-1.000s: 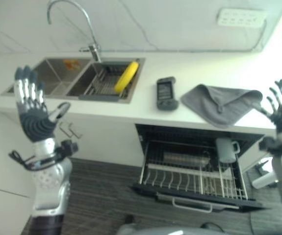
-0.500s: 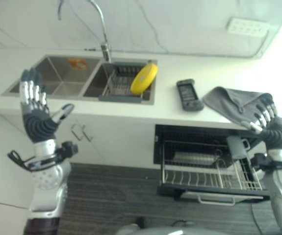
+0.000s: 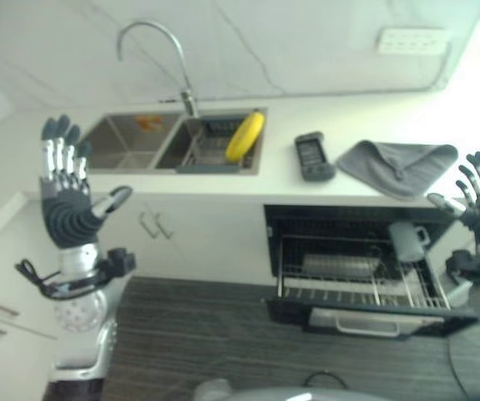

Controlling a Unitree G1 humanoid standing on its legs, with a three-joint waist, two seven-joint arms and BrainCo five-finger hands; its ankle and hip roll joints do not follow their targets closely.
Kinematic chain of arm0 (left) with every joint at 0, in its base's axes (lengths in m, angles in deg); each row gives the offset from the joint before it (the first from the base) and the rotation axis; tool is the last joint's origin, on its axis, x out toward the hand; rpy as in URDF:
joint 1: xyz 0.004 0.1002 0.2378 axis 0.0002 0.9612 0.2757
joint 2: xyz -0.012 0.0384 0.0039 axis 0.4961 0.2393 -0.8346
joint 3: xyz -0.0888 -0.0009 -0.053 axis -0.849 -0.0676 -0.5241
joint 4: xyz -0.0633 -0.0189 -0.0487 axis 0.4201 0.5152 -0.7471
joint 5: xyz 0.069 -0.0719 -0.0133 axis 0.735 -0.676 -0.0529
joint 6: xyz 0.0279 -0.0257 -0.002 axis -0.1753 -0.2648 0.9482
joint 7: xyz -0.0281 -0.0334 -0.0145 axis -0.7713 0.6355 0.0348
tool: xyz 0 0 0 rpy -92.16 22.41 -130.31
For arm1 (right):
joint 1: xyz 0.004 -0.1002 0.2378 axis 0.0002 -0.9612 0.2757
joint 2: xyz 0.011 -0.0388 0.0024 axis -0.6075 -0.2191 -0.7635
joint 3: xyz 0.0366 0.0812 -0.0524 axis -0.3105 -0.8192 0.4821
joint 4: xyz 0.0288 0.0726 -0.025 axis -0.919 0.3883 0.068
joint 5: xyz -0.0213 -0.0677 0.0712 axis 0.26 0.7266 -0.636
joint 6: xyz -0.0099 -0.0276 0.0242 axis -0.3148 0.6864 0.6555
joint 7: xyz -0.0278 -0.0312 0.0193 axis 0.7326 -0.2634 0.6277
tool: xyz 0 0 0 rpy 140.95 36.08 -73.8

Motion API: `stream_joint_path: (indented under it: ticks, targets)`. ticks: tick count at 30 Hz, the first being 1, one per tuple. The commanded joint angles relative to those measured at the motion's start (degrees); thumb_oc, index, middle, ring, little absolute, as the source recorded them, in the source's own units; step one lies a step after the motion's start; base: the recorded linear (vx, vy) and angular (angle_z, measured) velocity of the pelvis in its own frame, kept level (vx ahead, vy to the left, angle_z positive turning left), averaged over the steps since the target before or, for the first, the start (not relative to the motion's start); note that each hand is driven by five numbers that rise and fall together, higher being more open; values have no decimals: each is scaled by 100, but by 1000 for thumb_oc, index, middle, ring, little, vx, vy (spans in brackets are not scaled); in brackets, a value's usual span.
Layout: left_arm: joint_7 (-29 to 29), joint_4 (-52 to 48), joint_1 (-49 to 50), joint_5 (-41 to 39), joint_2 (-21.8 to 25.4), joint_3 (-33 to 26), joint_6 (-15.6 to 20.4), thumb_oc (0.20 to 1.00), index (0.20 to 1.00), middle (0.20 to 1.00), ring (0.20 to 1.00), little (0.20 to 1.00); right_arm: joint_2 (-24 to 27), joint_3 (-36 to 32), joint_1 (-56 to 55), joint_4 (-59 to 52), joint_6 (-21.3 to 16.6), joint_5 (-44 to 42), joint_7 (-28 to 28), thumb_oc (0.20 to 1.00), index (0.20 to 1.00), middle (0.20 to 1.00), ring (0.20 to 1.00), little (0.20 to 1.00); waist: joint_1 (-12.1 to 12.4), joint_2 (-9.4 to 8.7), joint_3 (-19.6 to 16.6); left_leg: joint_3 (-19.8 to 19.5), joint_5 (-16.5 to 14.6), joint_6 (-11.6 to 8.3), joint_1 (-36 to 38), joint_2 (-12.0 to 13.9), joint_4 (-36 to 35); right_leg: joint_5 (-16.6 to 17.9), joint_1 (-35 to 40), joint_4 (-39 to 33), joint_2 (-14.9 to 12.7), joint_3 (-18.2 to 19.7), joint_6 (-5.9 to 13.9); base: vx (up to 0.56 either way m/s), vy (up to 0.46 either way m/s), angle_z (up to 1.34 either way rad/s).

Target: Place the dishes in the dishwasher.

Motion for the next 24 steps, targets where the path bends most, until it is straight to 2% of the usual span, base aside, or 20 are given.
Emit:
stream_joint_path:
  ticks: [1, 2, 4, 5, 7, 8, 9, 10, 12, 14, 16, 17, 19, 22, 24]
  targets:
    - [-251, -66, -99, -146, 113, -43, 424, 1000, 1000, 1000, 1000, 1000, 223, -71, 393, -184, -73, -114, 119, 1000, 1000, 1000, 1000, 1000, 55, 31, -263, -89, 1258, 75, -152, -246, -150, 656, 270, -498, -426, 42, 66, 8, 540, -34]
    - [-256, -41, -105, -175, 95, -58, 469, 1000, 1000, 1000, 1000, 1000, 235, -74, 421, -188, -17, -116, 88, 1000, 1000, 1000, 1000, 1000, 36, 56, -277, -120, 1163, 70, -115, -266, -156, 654, 252, -498, -482, 94, 101, -2, 591, -29]
    - [-178, -76, -117, -258, 79, -103, 467, 1000, 1000, 1000, 1000, 1000, 210, -115, 379, -232, 9, -71, 82, 1000, 1000, 1000, 1000, 1000, -45, 83, -292, 173, 900, 70, -52, -308, -161, 720, 230, -498, -663, 69, 214, -6, 464, -36]
    - [-126, -71, -160, -247, 87, -95, 459, 1000, 1000, 1000, 1000, 1000, 182, -150, 335, -242, -18, -53, 97, 1000, 1000, 1000, 1000, 1000, -85, 77, -309, 333, 653, 74, -10, -357, -161, 713, 250, -498, -774, 14, 305, -42, 441, -23]
    - [-71, -68, -380, -261, 170, -42, 330, 1000, 1000, 1000, 1000, 1000, 59, -180, 289, -282, -147, 55, 210, 1000, 1000, 1000, 1000, 1000, -150, 42, -275, 369, 334, 195, -4, -644, -161, 892, 144, -435, -1132, -16, 552, -52, 538, 8]
    - [-30, -55, -423, -327, 177, -28, 271, 1000, 1000, 1000, 1000, 1000, -1, -185, 278, -309, -169, 86, 263, 1000, 1000, 1000, 1000, 1000, -165, 22, -264, 334, 285, 236, -17, -752, -161, 1018, 93, -368, -1268, -25, 621, -35, 613, 34]
    - [243, -4, -573, -814, 177, 4, 90, 1000, 1000, 1000, 1000, 1000, -162, -234, 178, -387, -239, 65, 409, 1000, 1000, 1000, 1000, 1000, -193, -31, -232, 332, 178, 365, -34, -1035, -161, 1280, 5, -151, -1537, -108, 716, 5, 576, 47]
    - [397, 27, -678, -918, 158, 17, 14, 1000, 1000, 1000, 1000, 1000, -287, -241, 126, -396, -315, 54, 463, 1000, 1000, 1000, 1000, 1000, -185, -108, -217, 257, 1, 487, 11, -1274, -161, 1448, -32, -26, -1731, -137, 765, 13, 576, 28]
    - [442, -41, -635, -737, 141, 6, -3, 1000, 1000, 1000, 1000, 1000, -463, -247, 98, -398, -307, 181, 406, 1000, 1000, 1000, 1000, 1000, -156, -163, -154, 231, -95, 637, 91, -1536, -161, 1871, -232, 307, -2027, -233, 793, 24, 425, 45]
    - [512, -101, -578, -797, 147, -67, -103, 1000, 1000, 1000, 1000, 1000, -579, -182, 140, -329, -306, 285, 303, 1000, 1000, 1000, 1000, 1000, -89, -161, -134, 372, -151, 717, 147, -1631, -161, 1917, -342, 525, -2128, -403, 819, -17, 387, -4]
    - [578, -101, -605, -782, 217, -111, -185, 1000, 1000, 1000, 1000, 1000, -668, -54, 234, -274, -257, 377, 288, 1000, 1000, 1000, 1000, 1000, -47, -164, -130, 588, -148, 827, 125, -1703, -161, 1589, -359, 721, -1773, -572, 752, -37, 435, -39]
    - [572, -76, -656, -808, 280, -61, -174, 1000, 1000, 1000, 1000, 1000, -612, -43, 221, -263, -226, 362, 303, 1000, 1000, 1000, 1000, 1000, -58, -169, -138, 590, -109, 916, 60, -1758, -161, 1207, -318, 752, -1320, -571, 625, -10, 316, -44]
    - [548, -64, -671, -800, 276, 16, -122, 1000, 1000, 1000, 1000, 1000, -518, -70, 184, -252, -222, 383, 290, 1000, 1000, 1000, 1000, 1000, -120, -206, -128, 553, -104, 1018, 53, -1855, -161, 916, -300, 842, -768, -417, 500, 10, 254, -21]
    - [588, -119, -509, -834, 160, 124, -67, 1000, 1000, 1000, 1000, 1000, -408, -310, -187, -380, -351, 177, 206, 1000, 1000, 1000, 1000, 1000, -251, -312, -150, 453, -86, 1117, 64, -2132, -161, 886, -339, 739, -121, -61, 326, 37, 168, -9]
    - [656, -120, -476, -835, 123, 141, -63, 1000, 1000, 1000, 1000, 1000, -421, -356, -251, -396, -379, 139, 171, 1000, 1000, 1000, 1000, 1000, -249, -326, -164, 420, -86, 1105, 78, -2169, -161, 894, -315, 608, -65, -80, 291, 36, 10, 5]
